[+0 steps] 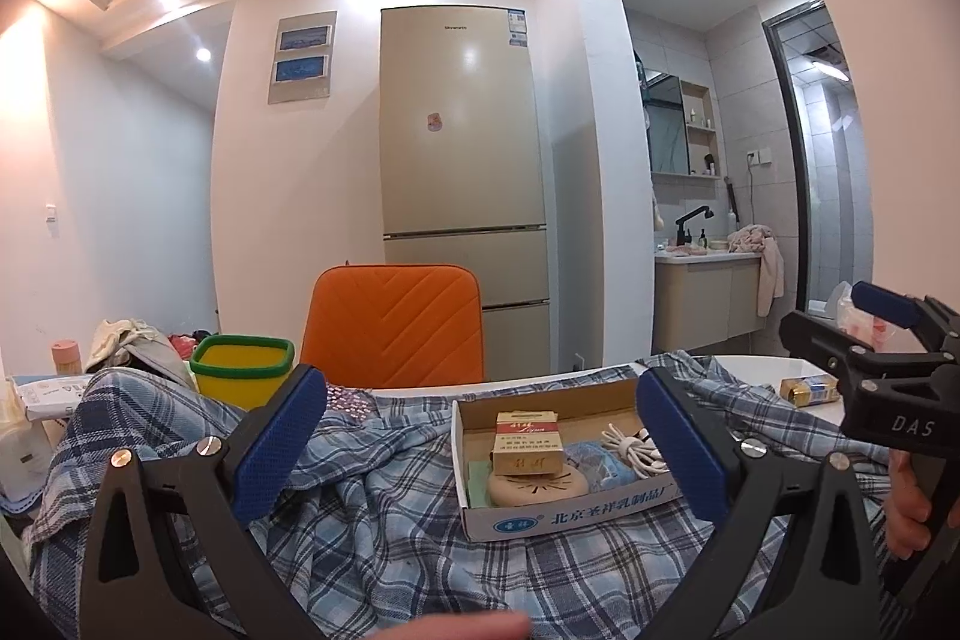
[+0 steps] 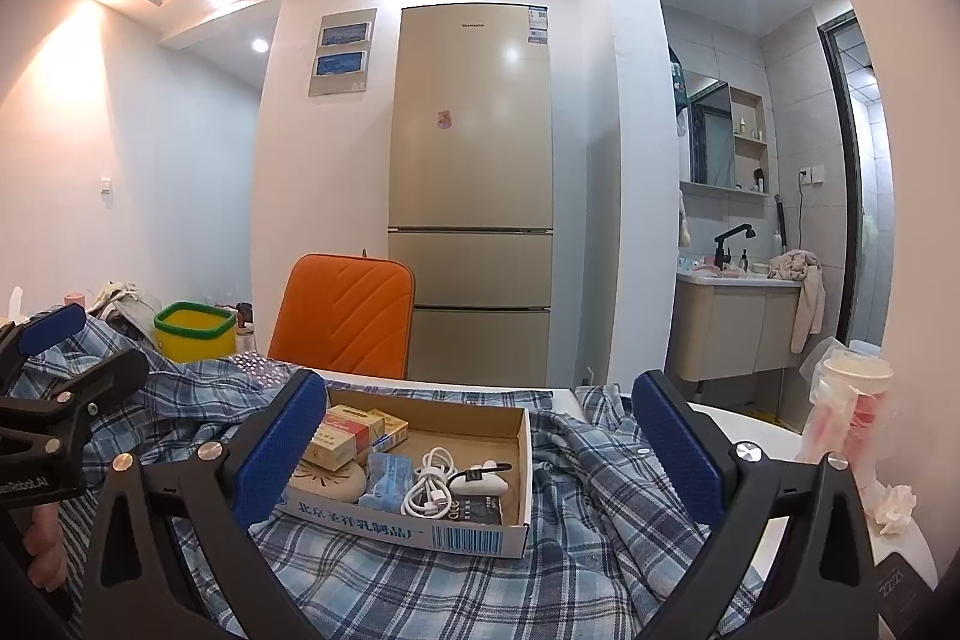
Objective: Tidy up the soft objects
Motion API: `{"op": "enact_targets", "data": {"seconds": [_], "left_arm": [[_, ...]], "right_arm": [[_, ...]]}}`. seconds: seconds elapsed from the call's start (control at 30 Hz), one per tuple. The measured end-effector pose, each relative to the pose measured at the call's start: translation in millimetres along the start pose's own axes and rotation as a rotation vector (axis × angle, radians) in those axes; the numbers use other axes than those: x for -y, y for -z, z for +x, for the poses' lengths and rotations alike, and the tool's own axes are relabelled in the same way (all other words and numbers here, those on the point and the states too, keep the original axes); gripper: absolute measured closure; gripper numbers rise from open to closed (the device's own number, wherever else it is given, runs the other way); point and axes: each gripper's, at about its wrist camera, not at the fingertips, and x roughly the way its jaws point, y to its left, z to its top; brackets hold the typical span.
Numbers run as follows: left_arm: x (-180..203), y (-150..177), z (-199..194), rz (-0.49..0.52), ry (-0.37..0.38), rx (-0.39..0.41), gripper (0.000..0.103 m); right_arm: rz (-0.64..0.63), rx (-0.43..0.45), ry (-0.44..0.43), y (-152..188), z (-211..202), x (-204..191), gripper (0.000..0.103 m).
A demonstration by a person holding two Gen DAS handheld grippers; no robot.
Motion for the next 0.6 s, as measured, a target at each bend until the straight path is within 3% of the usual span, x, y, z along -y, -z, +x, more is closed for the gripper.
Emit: {"op": "enact_targets", "data": {"seconds": [0.6], "left_arm": [[-4.2,1.3,6.0,-0.007,0.004,-0.033,0.000]], "right_arm": [[-0.001,0.004,0.001,0.3,-1.5,0.1,0.000]]}}
